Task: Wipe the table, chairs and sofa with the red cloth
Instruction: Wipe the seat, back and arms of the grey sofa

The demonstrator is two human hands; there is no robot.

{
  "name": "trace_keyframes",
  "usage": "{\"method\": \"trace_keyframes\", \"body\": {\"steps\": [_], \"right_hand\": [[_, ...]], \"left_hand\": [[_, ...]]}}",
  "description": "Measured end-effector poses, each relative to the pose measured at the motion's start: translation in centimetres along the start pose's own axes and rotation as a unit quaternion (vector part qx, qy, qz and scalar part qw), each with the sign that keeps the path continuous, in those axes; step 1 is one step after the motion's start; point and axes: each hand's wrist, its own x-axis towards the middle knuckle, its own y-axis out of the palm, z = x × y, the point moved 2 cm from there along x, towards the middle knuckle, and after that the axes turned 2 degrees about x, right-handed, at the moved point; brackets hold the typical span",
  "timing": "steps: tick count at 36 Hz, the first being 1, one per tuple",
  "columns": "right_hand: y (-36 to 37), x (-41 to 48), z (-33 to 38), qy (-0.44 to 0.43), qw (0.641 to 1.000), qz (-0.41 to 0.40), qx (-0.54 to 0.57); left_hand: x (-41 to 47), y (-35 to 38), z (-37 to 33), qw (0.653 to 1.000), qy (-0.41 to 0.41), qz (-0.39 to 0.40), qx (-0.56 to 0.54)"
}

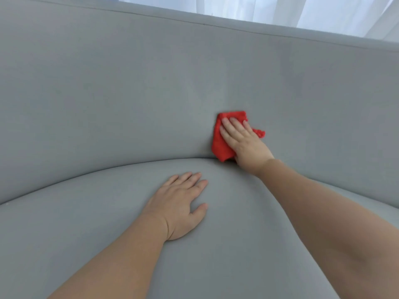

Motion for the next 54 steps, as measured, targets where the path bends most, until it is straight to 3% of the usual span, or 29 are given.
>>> {"method": "trace_keyframes", "body": {"steps": [3,7,18,23,30,36,45,54], "right_hand": [[1.2,-1.0,0.3,-0.02,0.998,0.058,0.003],[0.7,-0.9,0.3,-0.029,0.997,0.064,-0.036],[-7.7,6.2,-1.4,-0.022,0.995,-0.06,-0.076],[-13.6,10.8,-2.3,0.047,0.996,-0.07,-0.027],[-13.9,11.9,-1.3,0.1,0.992,-0.049,0.051],[-14.4,12.1,-1.8,0.098,0.993,-0.018,0.067],[-15.3,12.1,-1.1,0.127,0.986,-0.012,0.11],[-15.5,14.8,2.4,0.105,0.981,-0.089,0.14]], "left_hand": [[0.0,0.1,0.0,1.0,0.0,0.001,0.003],[0.1,0.1,0.0,1.0,0.001,-0.001,0.002],[-0.3,-0.3,-0.2,1.0,-0.001,-0.002,-0.004],[-0.3,-0.4,-0.2,1.0,0.0,0.003,-0.005],[-0.4,-0.8,0.0,1.0,-0.004,0.019,-0.016],[-2.1,-3.2,0.4,0.995,-0.003,0.043,-0.093],[-11.2,-5.0,8.6,0.994,-0.078,0.075,-0.006],[-12.6,-3.5,10.0,0.994,-0.106,0.026,0.008]]}}
